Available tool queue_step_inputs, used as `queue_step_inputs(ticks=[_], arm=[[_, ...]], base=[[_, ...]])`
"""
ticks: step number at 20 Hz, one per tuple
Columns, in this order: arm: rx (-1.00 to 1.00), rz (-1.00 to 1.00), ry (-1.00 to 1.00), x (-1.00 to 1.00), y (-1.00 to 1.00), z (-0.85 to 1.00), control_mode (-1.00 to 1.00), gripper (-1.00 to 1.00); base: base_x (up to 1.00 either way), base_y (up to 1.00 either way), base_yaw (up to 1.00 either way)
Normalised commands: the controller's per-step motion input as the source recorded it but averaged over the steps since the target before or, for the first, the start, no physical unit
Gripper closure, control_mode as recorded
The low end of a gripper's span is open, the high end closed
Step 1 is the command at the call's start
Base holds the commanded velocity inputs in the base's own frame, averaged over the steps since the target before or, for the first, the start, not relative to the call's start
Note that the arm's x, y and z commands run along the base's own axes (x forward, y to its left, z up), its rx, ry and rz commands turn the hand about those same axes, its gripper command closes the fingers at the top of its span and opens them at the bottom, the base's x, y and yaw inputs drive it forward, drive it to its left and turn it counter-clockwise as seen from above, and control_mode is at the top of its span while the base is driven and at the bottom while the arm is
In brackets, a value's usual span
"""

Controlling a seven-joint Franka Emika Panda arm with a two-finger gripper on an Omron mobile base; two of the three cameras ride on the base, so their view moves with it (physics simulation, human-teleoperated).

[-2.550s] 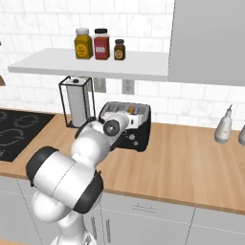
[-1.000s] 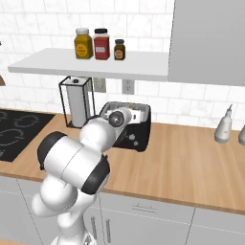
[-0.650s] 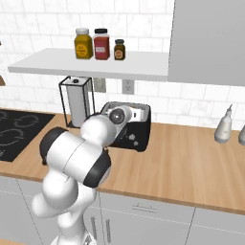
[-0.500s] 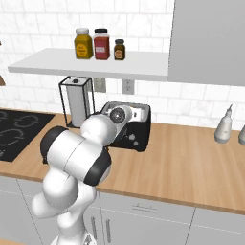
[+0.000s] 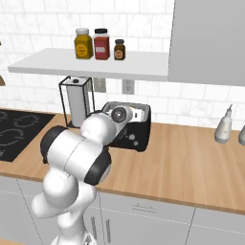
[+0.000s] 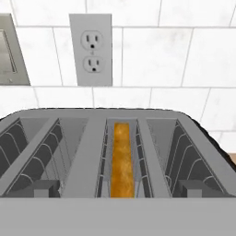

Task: Start the toaster. Once the lever pops up, take the bread to the plate on the dining counter.

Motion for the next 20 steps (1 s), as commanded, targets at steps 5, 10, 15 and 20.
queue_step_inputs(ticks=[5, 10, 15, 20], arm=[[0.0, 0.0, 0.05, -0.01, 0.0, -0.09, -1.0, -1.0], [0.0, 0.0, 0.09, 0.0, 0.0, 0.0, -1.0, -1.0], [0.0, 0.0, 0.07, 0.0, 0.0, 0.0, -1.0, -1.0], [0.0, 0.0, 0.03, 0.0, 0.0, 0.0, -1.0, -1.0]], base=[[0.0, 0.0, 0.0], [0.0, 0.0, 0.0], [0.0, 0.0, 0.0], [0.0, 0.0, 0.0]])
